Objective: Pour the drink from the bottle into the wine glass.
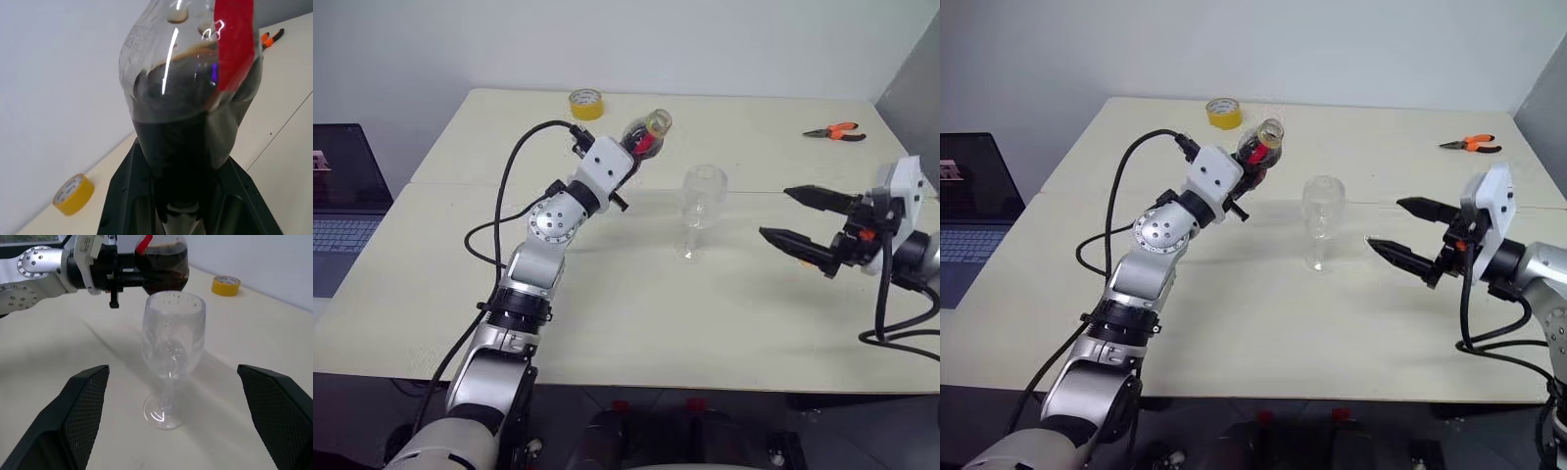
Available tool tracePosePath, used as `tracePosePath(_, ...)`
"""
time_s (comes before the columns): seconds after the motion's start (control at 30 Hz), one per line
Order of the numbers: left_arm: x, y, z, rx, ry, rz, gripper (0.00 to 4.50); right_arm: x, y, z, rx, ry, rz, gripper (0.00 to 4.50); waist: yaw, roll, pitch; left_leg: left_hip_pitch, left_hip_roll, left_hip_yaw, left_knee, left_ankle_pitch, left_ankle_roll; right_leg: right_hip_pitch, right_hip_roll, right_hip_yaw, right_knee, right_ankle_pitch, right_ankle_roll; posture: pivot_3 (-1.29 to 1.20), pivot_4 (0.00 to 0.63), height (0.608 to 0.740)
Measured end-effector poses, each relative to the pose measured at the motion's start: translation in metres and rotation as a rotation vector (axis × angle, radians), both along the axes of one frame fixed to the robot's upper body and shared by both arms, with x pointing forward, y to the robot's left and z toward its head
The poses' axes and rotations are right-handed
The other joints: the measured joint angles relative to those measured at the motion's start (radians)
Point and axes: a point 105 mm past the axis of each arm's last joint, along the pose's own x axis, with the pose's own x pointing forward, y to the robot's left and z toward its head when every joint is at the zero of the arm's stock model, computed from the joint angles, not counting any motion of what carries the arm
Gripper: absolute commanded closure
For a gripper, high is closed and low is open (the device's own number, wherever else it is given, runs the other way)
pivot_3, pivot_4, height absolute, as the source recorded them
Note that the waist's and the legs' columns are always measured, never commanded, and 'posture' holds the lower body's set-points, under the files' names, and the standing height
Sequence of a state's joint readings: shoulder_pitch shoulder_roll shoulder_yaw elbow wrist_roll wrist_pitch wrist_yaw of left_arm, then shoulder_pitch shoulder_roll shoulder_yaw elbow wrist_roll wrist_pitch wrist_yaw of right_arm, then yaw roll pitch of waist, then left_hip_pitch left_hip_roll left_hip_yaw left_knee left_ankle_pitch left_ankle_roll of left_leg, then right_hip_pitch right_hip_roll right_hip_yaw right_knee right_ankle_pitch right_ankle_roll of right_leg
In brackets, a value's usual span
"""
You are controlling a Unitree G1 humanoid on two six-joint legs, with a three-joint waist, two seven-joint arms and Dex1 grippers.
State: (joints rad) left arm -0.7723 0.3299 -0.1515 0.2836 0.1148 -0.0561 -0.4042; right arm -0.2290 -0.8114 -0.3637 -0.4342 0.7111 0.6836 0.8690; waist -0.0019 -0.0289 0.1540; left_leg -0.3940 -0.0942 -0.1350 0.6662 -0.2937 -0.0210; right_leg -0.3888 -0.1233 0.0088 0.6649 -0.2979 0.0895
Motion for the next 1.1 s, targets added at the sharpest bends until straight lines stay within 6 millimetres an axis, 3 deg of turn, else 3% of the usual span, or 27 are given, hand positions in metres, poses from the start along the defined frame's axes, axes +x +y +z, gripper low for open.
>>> tracePosePath(0.37, 0.003, -0.019, 0.000, 0.138, -0.070, -0.060, 3.68, -0.007, 0.000, -0.001, -0.004, -0.012, -0.030, 0.00, 0.000, 0.000, 0.000, 0.000, 0.000, 0.000, 0.001, 0.000, 0.000, 0.000, 0.000, 0.000, 0.000, 0.000, 0.001, 0.00, 0.150, 0.740)
tracePosePath(0.8, 0.005, -0.020, -0.007, 0.319, -0.166, -0.072, 3.68, -0.005, -0.002, 0.000, 0.010, -0.033, -0.068, 0.00, -0.002, 0.000, 0.000, -0.001, 0.000, 0.000, 0.001, 0.000, 0.000, 0.000, 0.000, 0.000, 0.001, 0.000, 0.001, 0.00, 0.150, 0.740)
tracePosePath(1.1, 0.004, -0.022, 0.005, 0.375, -0.273, -0.058, 3.68, -0.004, -0.003, 0.000, 0.012, -0.034, -0.083, 0.00, -0.002, 0.000, 0.000, -0.001, 0.000, 0.000, 0.001, 0.000, 0.000, 0.000, 0.000, 0.000, 0.001, 0.000, 0.001, 0.00, 0.150, 0.740)
